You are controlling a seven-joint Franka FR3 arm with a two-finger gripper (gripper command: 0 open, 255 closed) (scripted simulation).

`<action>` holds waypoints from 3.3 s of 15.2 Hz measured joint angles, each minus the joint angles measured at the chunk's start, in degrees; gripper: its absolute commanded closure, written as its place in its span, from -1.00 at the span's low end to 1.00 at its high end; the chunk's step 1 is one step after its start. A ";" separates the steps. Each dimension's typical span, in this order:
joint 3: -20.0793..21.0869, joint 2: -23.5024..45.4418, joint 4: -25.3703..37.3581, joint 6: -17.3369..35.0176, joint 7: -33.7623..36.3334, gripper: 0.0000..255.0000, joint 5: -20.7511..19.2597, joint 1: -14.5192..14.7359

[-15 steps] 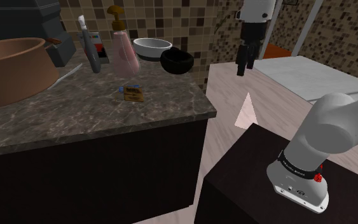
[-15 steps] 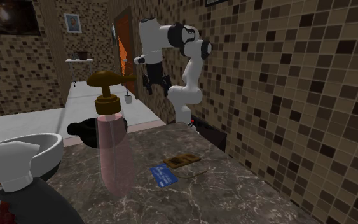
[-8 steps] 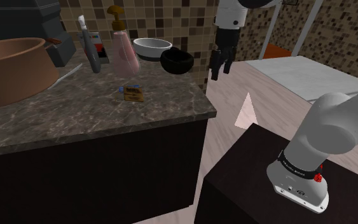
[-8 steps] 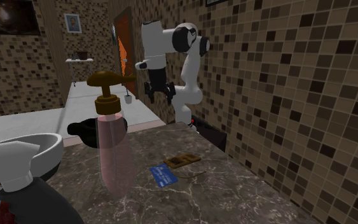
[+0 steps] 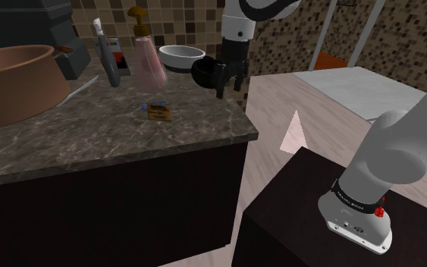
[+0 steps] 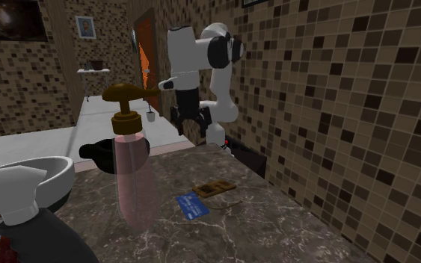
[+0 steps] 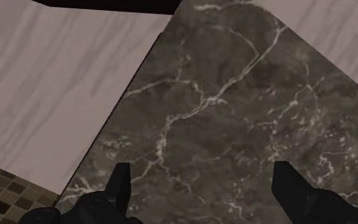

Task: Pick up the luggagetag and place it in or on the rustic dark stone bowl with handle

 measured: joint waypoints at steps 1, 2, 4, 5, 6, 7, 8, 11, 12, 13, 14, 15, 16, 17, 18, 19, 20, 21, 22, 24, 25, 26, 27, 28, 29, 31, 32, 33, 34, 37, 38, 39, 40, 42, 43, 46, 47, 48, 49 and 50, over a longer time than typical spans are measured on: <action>0.47 2.13 1.71 0.93 0.69 -1.00 -0.09 0.04; 0.99 3.81 2.97 1.86 1.50 -1.00 -0.11 0.18; 2.00 6.78 5.34 3.53 3.11 -1.00 -0.32 0.49; 2.63 8.64 7.27 3.98 4.24 -1.00 -0.56 0.72; 2.98 10.74 9.02 4.82 4.87 -1.00 -0.91 0.77; 3.50 12.64 10.79 5.45 5.88 -1.00 -1.28 1.00; 3.87 13.96 11.72 6.32 6.62 -1.00 -1.54 1.19; 4.98 19.75 18.38 6.91 9.46 -1.00 -3.16 1.89; 5.21 21.98 20.59 7.41 10.23 -1.00 -3.83 2.12; 5.50 23.72 21.99 8.18 11.12 -1.00 -4.36 2.49; 5.80 26.05 25.11 7.80 12.29 -1.00 -5.20 2.99; 5.97 28.20 27.34 8.18 13.14 -1.00 -5.92 3.41; 6.16 29.85 29.19 8.43 14.08 -1.00 -6.53 3.93; 6.27 32.29 32.20 8.31 15.02 -1.00 -7.41 4.52; 6.30 34.48 34.70 8.42 15.77 -1.00 -8.16 5.05; 6.33 35.77 36.42 8.29 16.33 -1.00 -8.61 5.45; 6.31 36.84 37.68 8.29 16.66 -1.00 -8.96 5.73; 6.28 37.62 38.33 8.50 16.86 -1.00 -9.22 5.92; 6.27 38.09 38.25 9.09 17.04 -1.00 -9.39 6.07; 6.23 38.82 37.80 10.28 17.18 -1.00 -9.61 6.22; 6.20 39.22 37.62 10.85 17.22 -1.00 -9.71 6.29; 6.19 39.45 37.23 11.48 17.31 -1.00 -9.80 6.37; 6.17 39.70 37.00 11.95 17.34 -1.00 -9.87 6.41; 6.15 39.91 36.93 12.23 17.35 -1.00 -9.93 6.44; 6.15 39.98 36.89 12.34 17.37 -1.00 -9.96 6.47; 6.15 40.03 36.88 12.41 17.41 -1.00 -9.98 6.50; 6.15 40.04 36.88 12.42 17.42 -1.00 -9.99 6.50; 6.15 40.04 36.88 12.43 17.42 -1.00 -9.99 6.50; 6.15 40.05 36.88 12.43 17.42 1.00 -9.99 6.50; 6.15 40.05 36.88 12.44 17.42 1.00 -9.99 6.50; 6.15 40.05 36.88 12.44 17.42 1.00 -9.99 6.50; 6.15 40.05 36.88 12.44 17.42 1.00 -9.99 6.50; 6.15 40.05 36.88 12.44 17.42 1.00 -9.99 6.50; 6.15 40.05 36.88 12.44 17.42 1.00 -9.99 6.50; 6.15 40.05 36.88 12.44 17.42 1.00 -9.99 6.50; 6.18 39.90 37.63 11.55 17.48 1.00 -9.97 6.53; 6.21 39.77 38.05 11.02 17.51 1.00 -9.95 6.55; 6.22 39.71 38.67 10.35 17.51 1.00 -9.93 6.55; 6.23 39.51 39.10 9.71 17.48 1.00 -9.87 6.52; 6.24 39.51 40.05 8.78 17.52 1.00 -9.88 6.55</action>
